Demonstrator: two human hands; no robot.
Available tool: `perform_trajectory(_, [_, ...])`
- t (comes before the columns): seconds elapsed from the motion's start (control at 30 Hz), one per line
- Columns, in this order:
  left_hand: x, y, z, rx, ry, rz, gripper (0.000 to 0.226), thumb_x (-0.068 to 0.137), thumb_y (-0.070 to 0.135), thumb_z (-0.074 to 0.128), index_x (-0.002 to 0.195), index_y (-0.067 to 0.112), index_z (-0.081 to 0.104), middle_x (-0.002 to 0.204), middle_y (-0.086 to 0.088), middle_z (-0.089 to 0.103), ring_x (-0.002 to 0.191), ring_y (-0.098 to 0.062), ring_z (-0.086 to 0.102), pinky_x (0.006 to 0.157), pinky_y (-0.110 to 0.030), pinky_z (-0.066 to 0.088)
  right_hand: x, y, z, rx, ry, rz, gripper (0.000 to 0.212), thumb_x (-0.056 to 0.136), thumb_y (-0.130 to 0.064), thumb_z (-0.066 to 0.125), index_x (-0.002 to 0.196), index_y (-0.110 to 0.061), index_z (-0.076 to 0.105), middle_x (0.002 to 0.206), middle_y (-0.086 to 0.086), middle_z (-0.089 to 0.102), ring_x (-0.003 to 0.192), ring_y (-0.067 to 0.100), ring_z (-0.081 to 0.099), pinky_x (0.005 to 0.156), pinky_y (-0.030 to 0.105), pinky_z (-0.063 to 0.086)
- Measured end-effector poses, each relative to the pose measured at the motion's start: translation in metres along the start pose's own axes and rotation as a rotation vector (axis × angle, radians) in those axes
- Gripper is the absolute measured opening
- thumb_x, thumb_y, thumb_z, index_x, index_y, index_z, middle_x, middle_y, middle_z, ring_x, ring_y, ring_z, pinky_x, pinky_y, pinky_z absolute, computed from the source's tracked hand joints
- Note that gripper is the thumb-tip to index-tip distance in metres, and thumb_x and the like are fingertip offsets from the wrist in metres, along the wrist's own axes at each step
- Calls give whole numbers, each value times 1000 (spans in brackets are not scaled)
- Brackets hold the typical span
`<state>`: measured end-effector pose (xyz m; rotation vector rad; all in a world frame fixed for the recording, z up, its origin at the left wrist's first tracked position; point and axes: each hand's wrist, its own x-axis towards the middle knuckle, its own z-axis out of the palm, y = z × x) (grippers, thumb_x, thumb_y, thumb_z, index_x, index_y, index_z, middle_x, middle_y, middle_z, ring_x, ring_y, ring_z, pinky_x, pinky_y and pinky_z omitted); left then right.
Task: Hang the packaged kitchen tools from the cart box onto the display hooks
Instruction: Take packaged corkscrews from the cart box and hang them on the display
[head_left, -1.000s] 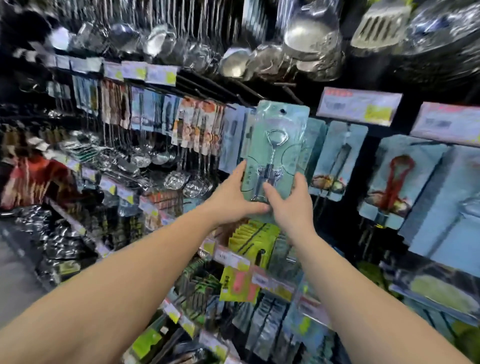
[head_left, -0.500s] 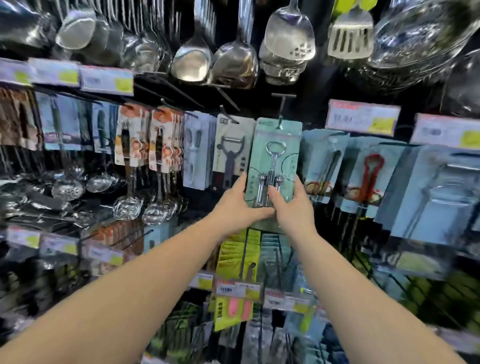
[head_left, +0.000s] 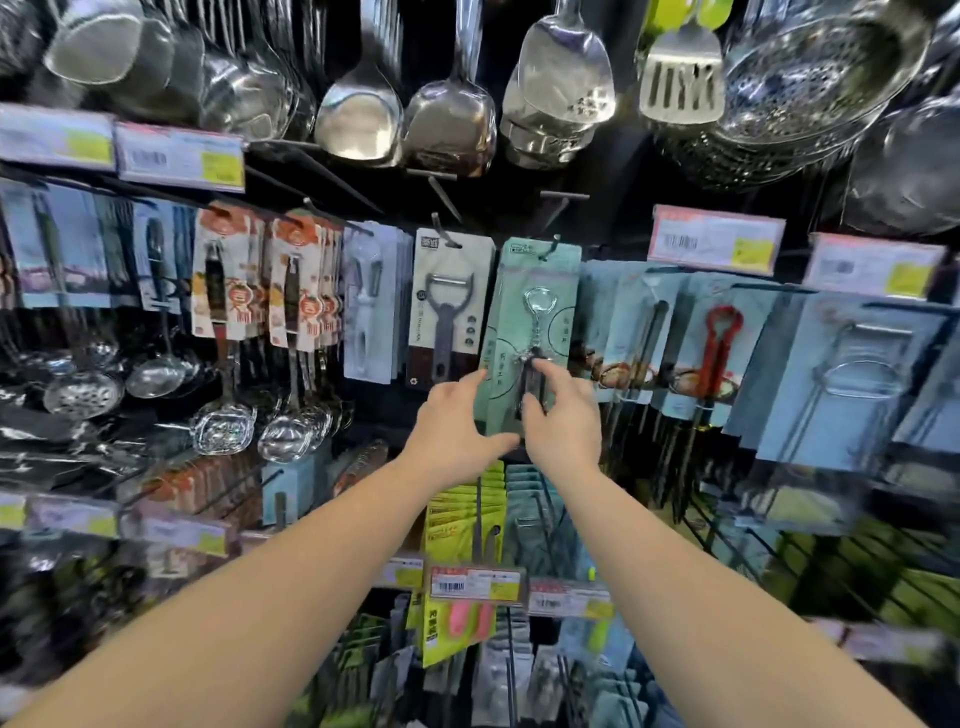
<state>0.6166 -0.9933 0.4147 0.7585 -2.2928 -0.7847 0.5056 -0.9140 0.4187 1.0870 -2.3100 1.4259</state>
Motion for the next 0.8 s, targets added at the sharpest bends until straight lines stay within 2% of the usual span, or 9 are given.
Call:
perform_trajectory(0.13, [0, -5, 0, 15, -38, -6, 94, 78, 40, 78, 155, 25, 26, 151, -14, 34, 139, -30, 37, 115, -37, 30, 5, -3, 5, -105, -134, -30, 54, 96, -30, 52, 145, -44, 36, 121, 5, 45, 115, 24, 49, 95, 32, 41])
perform_trajectory(0.37, [-6, -17, -2, -25, -77, -51, 92, 80, 40, 78, 155, 27, 26, 148, -11, 34, 137, -29, 40, 113, -35, 32, 12, -9, 3, -218, -103, -23, 50, 96, -32, 52, 144, -41, 40, 133, 2, 40, 126, 23, 38, 98, 31, 39])
perform_trajectory(0.47, [-8, -20, -4, -22, -85, -56, 93, 81, 40, 78, 155, 25, 25, 151, -11, 32, 139, -29, 38, 114, -37, 32, 7, -12, 0, -236, -61, -44, 51, 95, -30, 54, 144, -40, 41, 139, 4, 37, 130, 25, 33, 102, 35, 37])
perform_trajectory(0.57, [-7, -22, -4, -7, -82, -34, 92, 81, 42, 77, 155, 27, 25, 152, -10, 31, 140, -29, 35, 114, -39, 32, 2, -13, -2, -289, -97, -43, 58, 94, -33, 56, 147, -40, 35, 152, 6, 28, 139, 28, 23, 109, 41, 33])
perform_trajectory(0.67, [-8, -21, -7, 91, -35, -9, 86, 85, 46, 71, 155, 27, 26, 152, -9, 34, 141, -31, 31, 115, -42, 30, -3, -15, -6, -299, -140, -24, 60, 95, -34, 55, 149, -41, 30, 157, 7, 22, 143, 29, 18, 112, 43, 30])
perform_trajectory(0.8, [-12, -15, -18, 241, 146, 42, 71, 95, 48, 54, 154, 20, 28, 153, -9, 38, 142, -31, 31, 117, -42, 26, -19, -17, -20, -289, -135, -27, 59, 95, -34, 54, 150, -37, 30, 158, 6, 22, 143, 30, 18, 113, 41, 25])
